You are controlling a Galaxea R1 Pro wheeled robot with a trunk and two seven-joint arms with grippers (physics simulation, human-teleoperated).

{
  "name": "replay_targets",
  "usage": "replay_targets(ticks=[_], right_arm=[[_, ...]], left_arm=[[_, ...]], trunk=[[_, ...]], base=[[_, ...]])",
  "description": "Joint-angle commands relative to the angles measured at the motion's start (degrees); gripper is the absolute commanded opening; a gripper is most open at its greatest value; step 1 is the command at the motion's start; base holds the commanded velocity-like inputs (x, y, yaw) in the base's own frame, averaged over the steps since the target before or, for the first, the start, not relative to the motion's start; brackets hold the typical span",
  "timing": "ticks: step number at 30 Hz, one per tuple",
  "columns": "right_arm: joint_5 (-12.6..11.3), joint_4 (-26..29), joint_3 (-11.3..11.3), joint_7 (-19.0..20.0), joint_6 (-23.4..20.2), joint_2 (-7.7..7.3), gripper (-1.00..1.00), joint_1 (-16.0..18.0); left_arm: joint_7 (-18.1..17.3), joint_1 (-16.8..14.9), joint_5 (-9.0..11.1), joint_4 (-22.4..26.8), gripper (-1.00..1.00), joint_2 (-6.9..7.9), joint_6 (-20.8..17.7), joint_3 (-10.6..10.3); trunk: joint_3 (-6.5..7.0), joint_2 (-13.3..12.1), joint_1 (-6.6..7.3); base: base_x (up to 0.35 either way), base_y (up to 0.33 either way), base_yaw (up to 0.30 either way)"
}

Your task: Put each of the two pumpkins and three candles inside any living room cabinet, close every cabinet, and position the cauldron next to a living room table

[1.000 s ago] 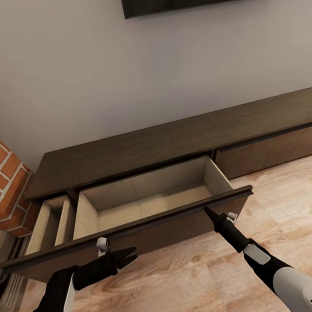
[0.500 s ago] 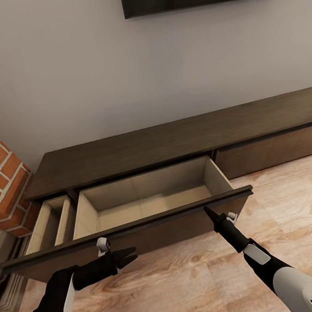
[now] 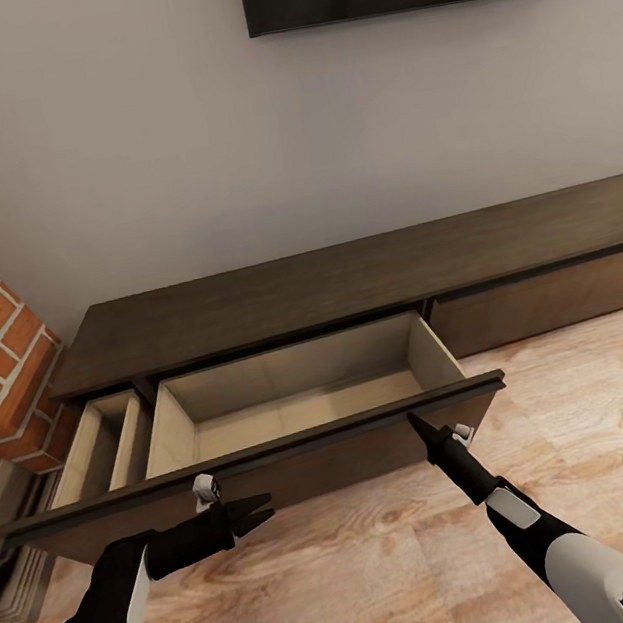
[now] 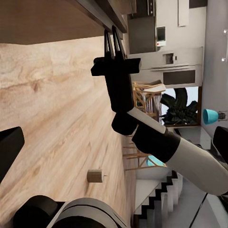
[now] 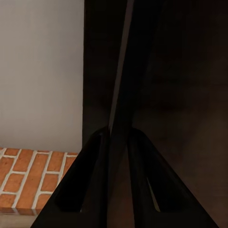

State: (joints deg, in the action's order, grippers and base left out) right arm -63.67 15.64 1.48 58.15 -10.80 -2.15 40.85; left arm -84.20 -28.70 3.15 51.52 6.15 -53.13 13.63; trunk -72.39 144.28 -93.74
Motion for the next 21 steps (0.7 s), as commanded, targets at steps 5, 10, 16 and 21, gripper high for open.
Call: replay_targets(ticks=[5, 10, 16, 21], right_arm=[[0.94, -0.08, -2.63, 0.56, -0.98, 0.05, -1.0, -1.73], [1.0, -0.08, -2.68, 0.56, -0.98, 0.05, 1.0, -1.73], [1.0, -0.05, -2.68, 0.56, -1.02, 0.0, 1.0, -1.73], [1.0, -0.07, -2.65, 0.56, -1.12, -0.02, 1.0, -1.73]], left_arm=[[-0.19, -0.04, 0.01, -0.01, 1.0, 0.0, -0.61, 0.0], [-0.18, -0.02, 0.01, -0.01, 1.0, 0.0, -0.65, 0.0], [-0.18, -0.04, 0.06, -0.01, 1.0, 0.0, -0.63, 0.0], [-0.18, -0.04, 0.06, -0.01, 1.0, 0.0, -0.64, 0.0]], trunk=[[-0.05, 0.02, 0.01], [-0.05, 0.02, 0.01], [-0.05, 0.02, 0.01], [-0.05, 0.02, 0.01]], base=[[0.0, 0.0, 0.0], [0.0, 0.0, 0.0], [0.0, 0.0, 0.0], [0.0, 0.0, 0.0]])
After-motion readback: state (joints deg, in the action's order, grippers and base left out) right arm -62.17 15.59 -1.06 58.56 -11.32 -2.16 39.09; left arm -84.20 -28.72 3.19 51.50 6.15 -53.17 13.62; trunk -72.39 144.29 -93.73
